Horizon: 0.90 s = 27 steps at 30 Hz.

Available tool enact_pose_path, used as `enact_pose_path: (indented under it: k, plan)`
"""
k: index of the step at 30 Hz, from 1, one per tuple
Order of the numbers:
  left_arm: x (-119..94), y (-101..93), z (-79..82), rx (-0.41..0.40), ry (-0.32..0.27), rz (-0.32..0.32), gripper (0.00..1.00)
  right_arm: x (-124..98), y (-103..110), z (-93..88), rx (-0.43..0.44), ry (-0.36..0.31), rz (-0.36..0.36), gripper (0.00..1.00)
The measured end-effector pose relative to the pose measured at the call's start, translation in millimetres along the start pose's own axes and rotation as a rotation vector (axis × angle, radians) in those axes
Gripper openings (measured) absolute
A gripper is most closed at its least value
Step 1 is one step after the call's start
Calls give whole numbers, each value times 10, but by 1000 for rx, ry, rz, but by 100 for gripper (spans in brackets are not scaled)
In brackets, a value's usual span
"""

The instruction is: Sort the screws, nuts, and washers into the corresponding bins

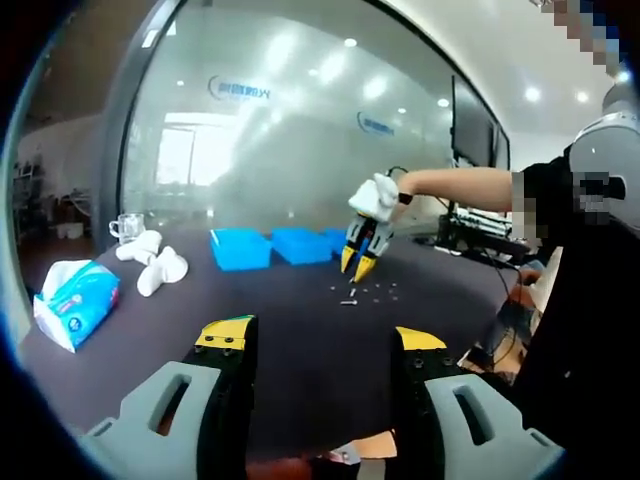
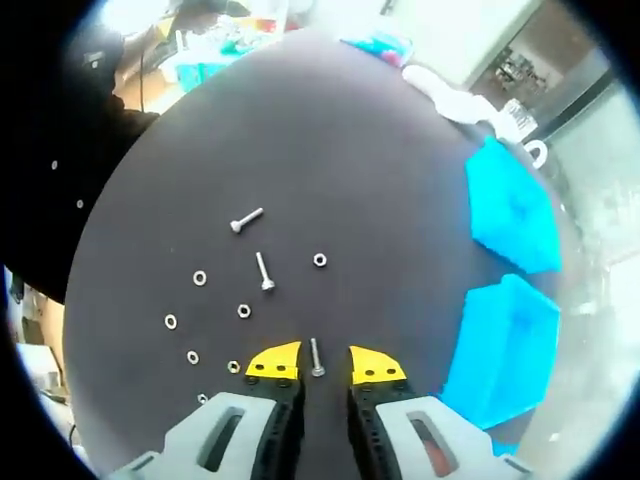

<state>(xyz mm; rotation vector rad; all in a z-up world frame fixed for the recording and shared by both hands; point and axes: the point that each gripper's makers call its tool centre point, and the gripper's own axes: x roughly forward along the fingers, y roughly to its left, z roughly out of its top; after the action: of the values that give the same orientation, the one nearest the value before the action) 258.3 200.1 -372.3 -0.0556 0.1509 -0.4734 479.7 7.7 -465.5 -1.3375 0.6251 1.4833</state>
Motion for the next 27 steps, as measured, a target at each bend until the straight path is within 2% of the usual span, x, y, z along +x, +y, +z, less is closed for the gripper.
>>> enact_pose_path:
  k: [7, 10, 19, 23, 27]
  plan:
    - [-6, 4, -6, -5, -1, 4, 51, 25, 45, -34, 42, 21, 38, 9]
    - [-8, 3, -12, 0, 1, 5, 51, 36, 115, -54, 104, 37, 75, 1]
    - [-29, 11, 7, -7, -11, 7, 51, -21, 173, -48, 124, 53, 72, 0]
    - [-31, 15, 30, -6, -19, 4, 51, -132, 245, -26, 168, 21, 75, 0]
    - [-17, 4, 42, -6, -25, -7, 50, -274, 308, 24, 233, -61, 50, 0]
